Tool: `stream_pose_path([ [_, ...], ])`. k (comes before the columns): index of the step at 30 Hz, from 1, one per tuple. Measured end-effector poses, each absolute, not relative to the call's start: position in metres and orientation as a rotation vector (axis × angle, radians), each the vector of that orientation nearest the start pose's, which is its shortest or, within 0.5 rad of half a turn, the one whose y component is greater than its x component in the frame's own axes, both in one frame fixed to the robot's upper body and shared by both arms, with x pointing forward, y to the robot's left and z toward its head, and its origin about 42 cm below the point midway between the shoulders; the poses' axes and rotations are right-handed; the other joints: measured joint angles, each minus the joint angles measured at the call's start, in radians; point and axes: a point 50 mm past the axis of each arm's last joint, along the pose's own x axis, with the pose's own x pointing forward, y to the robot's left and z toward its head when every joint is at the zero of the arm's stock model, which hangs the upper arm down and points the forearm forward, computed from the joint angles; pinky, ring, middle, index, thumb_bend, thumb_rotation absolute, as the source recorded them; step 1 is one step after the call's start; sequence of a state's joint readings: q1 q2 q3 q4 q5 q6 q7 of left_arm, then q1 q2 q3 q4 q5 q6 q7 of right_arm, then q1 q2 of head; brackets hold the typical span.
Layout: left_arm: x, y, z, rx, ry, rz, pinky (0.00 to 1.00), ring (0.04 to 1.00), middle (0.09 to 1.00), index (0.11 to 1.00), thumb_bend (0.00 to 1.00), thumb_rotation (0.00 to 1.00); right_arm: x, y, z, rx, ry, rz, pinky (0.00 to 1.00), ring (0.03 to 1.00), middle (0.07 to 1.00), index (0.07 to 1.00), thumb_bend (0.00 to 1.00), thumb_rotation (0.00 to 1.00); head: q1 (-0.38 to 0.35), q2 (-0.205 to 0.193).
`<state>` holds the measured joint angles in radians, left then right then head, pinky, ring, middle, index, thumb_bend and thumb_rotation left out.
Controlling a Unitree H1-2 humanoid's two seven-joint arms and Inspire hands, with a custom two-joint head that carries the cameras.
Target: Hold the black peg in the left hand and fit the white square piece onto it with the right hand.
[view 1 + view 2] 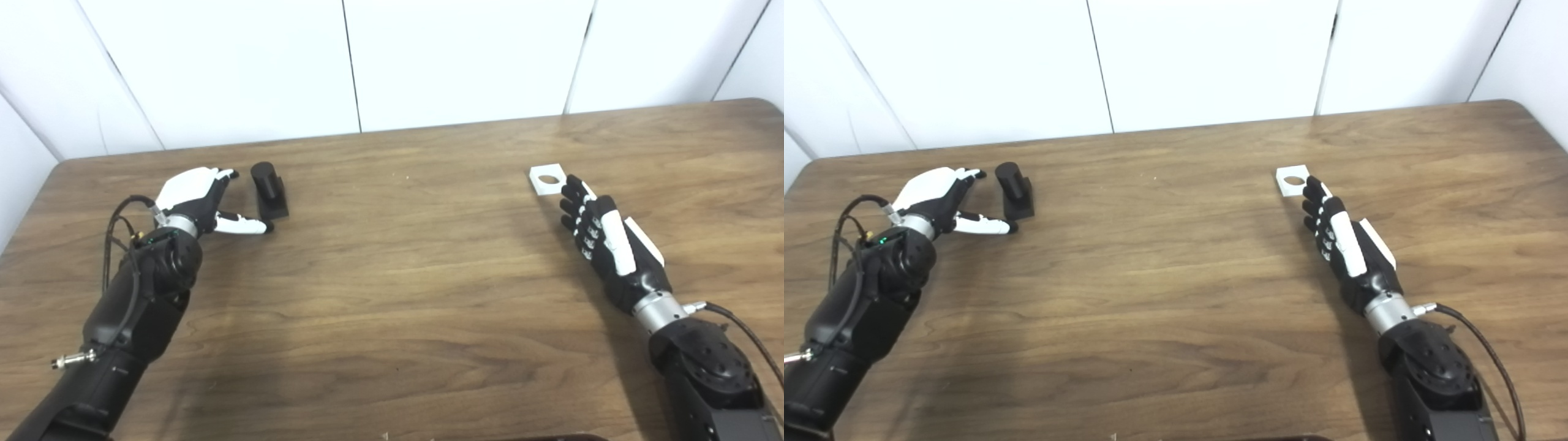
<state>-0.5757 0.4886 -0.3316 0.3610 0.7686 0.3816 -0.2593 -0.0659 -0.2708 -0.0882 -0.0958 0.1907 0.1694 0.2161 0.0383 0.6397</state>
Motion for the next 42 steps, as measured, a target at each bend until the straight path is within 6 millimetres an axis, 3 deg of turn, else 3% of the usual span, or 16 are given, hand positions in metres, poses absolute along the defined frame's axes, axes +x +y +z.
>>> stream_pose_path([
  [11,0.4602,0.3074,0.1938,1.310,0.306,-0.179,1.00,1.000,1.000,0.910,0.93,0.50,0.3021,-0.3024,0.1454,-0.077,0.001,0.159,1.00,1.000,1.000,1.000,0.66,1.00,-0.002,0.002],
  [42,0.4642,0.3050,0.1991,1.334,0.238,-0.142,1.00,1.000,1.000,0.936,0.95,0.51,0.2988,-0.3026,0.1424,-0.077,0.003,0.156,1.00,1.000,1.000,1.000,0.65,1.00,0.005,-0.008],
])
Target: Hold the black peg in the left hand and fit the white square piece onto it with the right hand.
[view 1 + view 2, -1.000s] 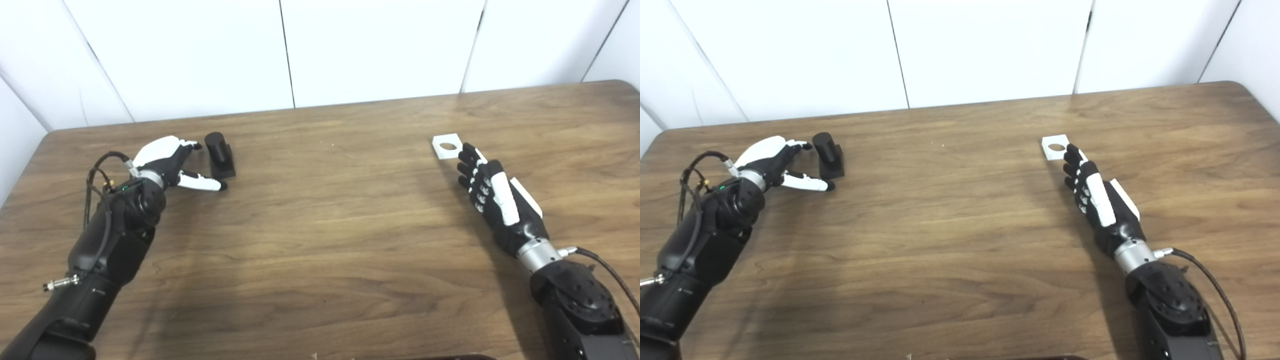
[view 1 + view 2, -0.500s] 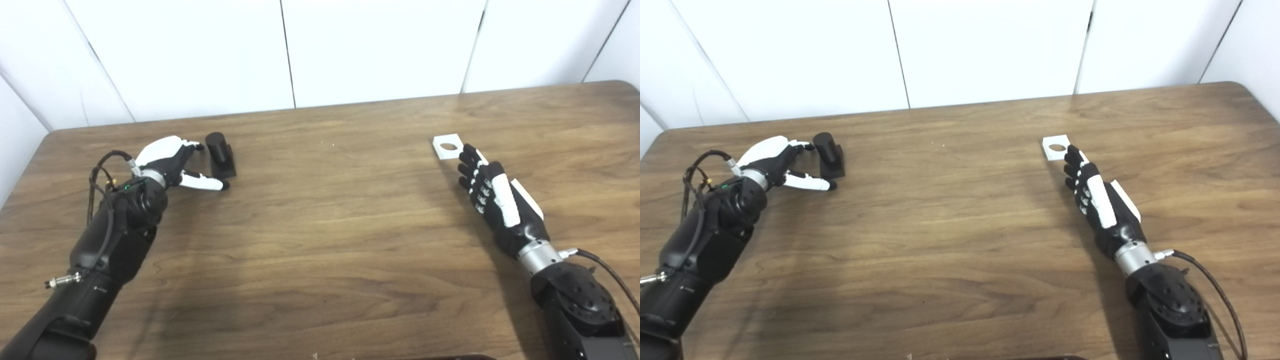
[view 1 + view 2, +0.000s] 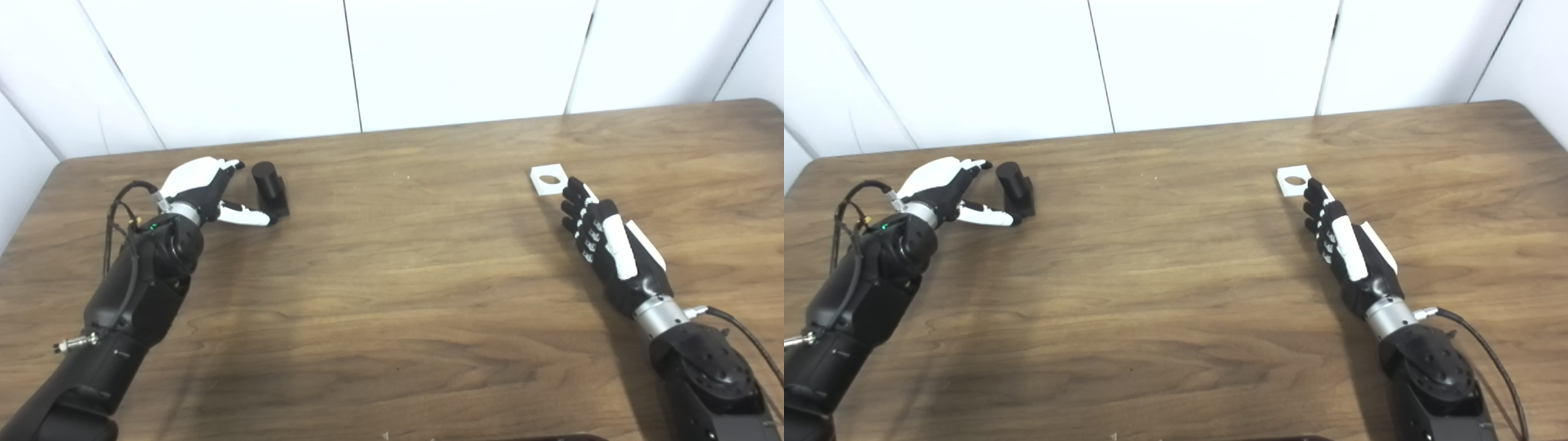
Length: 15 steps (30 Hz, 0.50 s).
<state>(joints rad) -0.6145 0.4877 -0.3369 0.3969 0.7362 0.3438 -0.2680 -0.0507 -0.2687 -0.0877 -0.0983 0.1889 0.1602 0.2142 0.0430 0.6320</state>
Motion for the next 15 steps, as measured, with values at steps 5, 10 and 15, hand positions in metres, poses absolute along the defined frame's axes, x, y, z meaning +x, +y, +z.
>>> stream_pose_path([
  [5,0.4642,0.3044,0.1987,1.333,0.241,-0.147,1.00,1.000,1.000,0.930,0.94,0.50,0.2989,-0.3026,0.1419,-0.076,0.005,0.156,1.00,1.000,1.000,1.000,0.65,1.00,0.000,0.000],
  [10,0.4652,0.3046,0.1978,1.326,0.252,-0.155,1.00,1.000,1.000,0.915,0.94,0.50,0.2989,-0.3028,0.1419,-0.076,0.005,0.156,1.00,1.000,1.000,1.000,0.65,1.00,0.000,0.000],
  [15,0.4683,0.3053,0.1957,1.322,0.274,-0.178,1.00,1.000,1.000,0.906,0.96,0.51,0.2989,-0.3031,0.1421,-0.077,0.003,0.156,1.00,1.000,1.000,1.000,0.62,1.00,-0.005,-0.005],
])
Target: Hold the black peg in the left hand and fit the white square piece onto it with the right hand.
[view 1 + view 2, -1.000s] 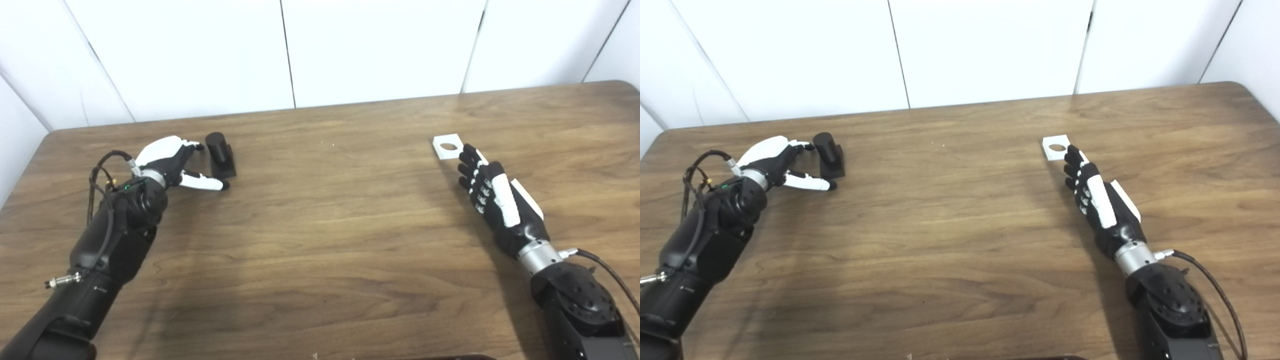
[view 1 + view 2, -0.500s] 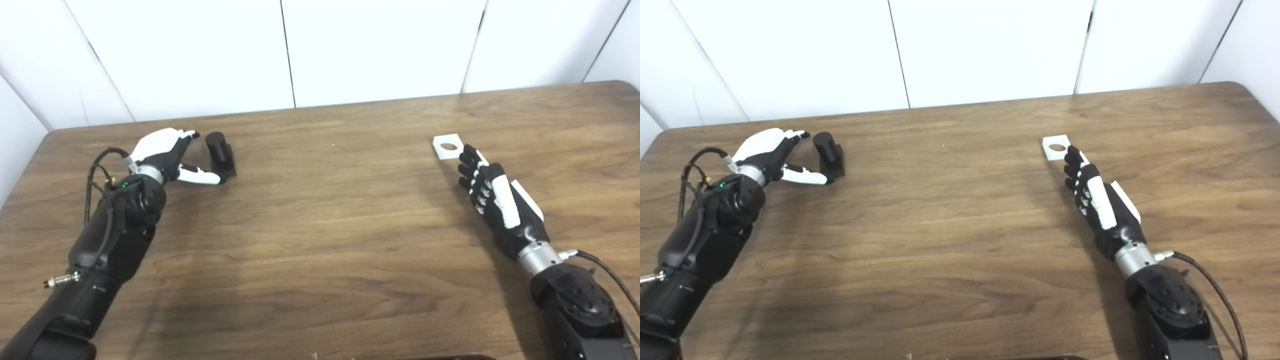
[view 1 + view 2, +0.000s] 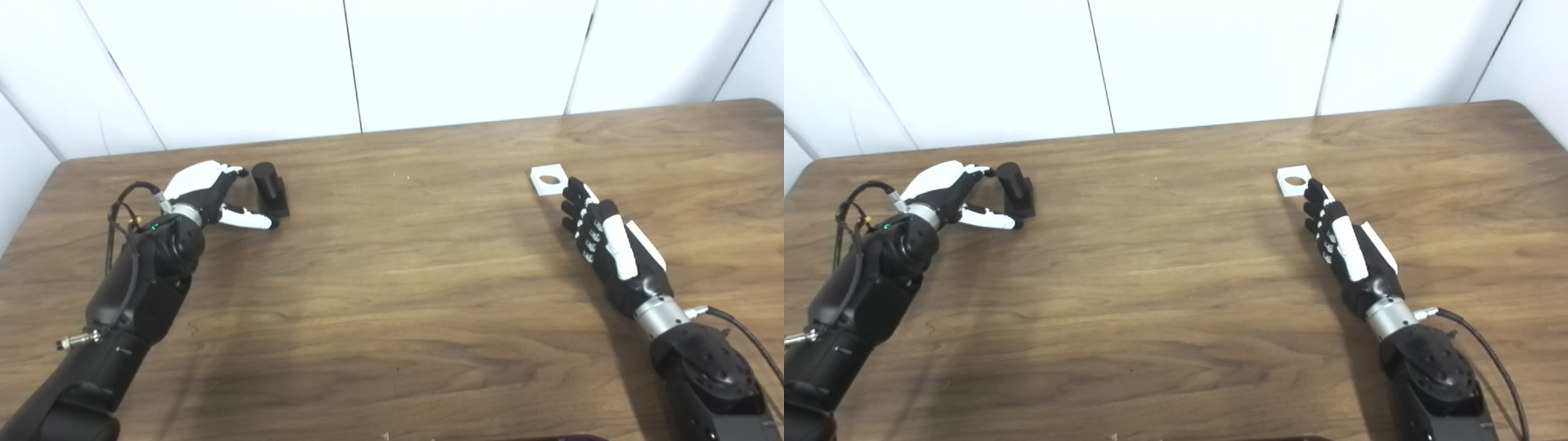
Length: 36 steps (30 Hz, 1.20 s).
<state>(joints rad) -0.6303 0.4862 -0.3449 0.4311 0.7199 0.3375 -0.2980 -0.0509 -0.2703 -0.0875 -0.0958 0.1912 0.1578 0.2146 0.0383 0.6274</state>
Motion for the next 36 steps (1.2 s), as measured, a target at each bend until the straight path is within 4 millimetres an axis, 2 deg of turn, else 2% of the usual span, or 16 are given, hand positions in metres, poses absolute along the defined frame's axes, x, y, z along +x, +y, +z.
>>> stream_pose_path([
  [7,0.474,0.303,0.197,1.322,0.267,-0.217,1.00,1.000,1.000,0.894,0.98,0.49,0.299,-0.303,0.142,-0.075,0.000,0.157,1.00,1.000,1.000,1.000,0.61,1.00,-0.005,-0.002],
  [17,0.478,0.299,0.196,1.317,0.249,-0.208,1.00,1.000,1.000,0.900,0.92,0.44,0.298,-0.304,0.142,-0.063,-0.001,0.159,1.00,1.000,1.000,1.000,0.62,1.00,-0.009,-0.005],
  [24,0.481,0.293,0.198,1.320,0.231,-0.219,1.00,1.000,1.000,0.922,0.93,0.46,0.298,-0.305,0.143,-0.062,-0.004,0.159,1.00,1.000,1.000,1.000,0.62,1.00,-0.012,-0.008],
  [29,0.481,0.292,0.196,1.323,0.228,-0.228,1.00,1.000,1.000,0.925,0.92,0.45,0.297,-0.305,0.142,-0.059,-0.006,0.159,1.00,1.000,1.000,1.000,0.62,1.00,-0.012,-0.011],
  [36,0.482,0.291,0.197,1.322,0.225,-0.228,1.00,1.000,1.000,0.870,0.94,0.44,0.297,-0.305,0.142,-0.057,-0.008,0.159,1.00,1.000,1.000,1.000,0.61,1.00,-0.014,-0.011],
])
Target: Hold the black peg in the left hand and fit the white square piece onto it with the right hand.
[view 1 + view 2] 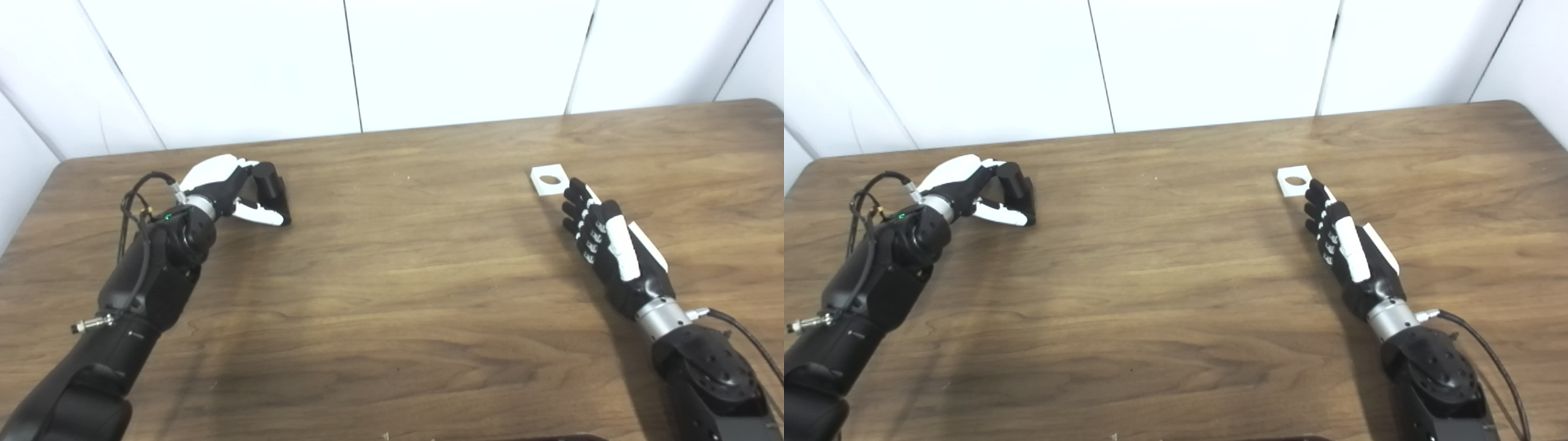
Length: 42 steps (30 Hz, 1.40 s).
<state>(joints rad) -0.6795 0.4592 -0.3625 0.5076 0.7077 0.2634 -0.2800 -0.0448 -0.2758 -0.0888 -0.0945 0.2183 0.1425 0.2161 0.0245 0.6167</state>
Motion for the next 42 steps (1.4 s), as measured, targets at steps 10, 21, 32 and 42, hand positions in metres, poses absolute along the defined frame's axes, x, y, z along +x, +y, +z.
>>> stream_pose_path([
  [10,0.4847,0.2909,0.1997,1.325,0.218,-0.231,1.00,1.000,1.000,0.731,0.91,0.44,0.2968,-0.3103,0.1436,-0.073,-0.005,0.160,1.00,1.000,1.000,1.000,0.61,1.00,0.005,0.005],
  [21,0.4861,0.2907,0.2026,1.327,0.212,-0.229,1.00,1.000,0.995,0.608,0.86,0.35,0.2963,-0.3109,0.1433,-0.069,-0.002,0.159,1.00,1.000,1.000,1.000,0.63,1.00,0.008,0.006],
  [32,0.4860,0.2908,0.2030,1.319,0.207,-0.230,1.00,1.000,0.971,0.596,0.82,0.34,0.2963,-0.3127,0.1437,-0.062,-0.002,0.155,1.00,1.000,1.000,1.000,0.62,1.00,0.009,0.005],
  [42,0.4823,0.2908,0.2014,1.300,0.197,-0.229,1.00,1.000,0.965,0.598,0.82,0.34,0.2964,-0.3151,0.1445,-0.072,0.001,0.155,1.00,1.000,1.000,1.000,0.64,1.00,0.009,0.008],
])
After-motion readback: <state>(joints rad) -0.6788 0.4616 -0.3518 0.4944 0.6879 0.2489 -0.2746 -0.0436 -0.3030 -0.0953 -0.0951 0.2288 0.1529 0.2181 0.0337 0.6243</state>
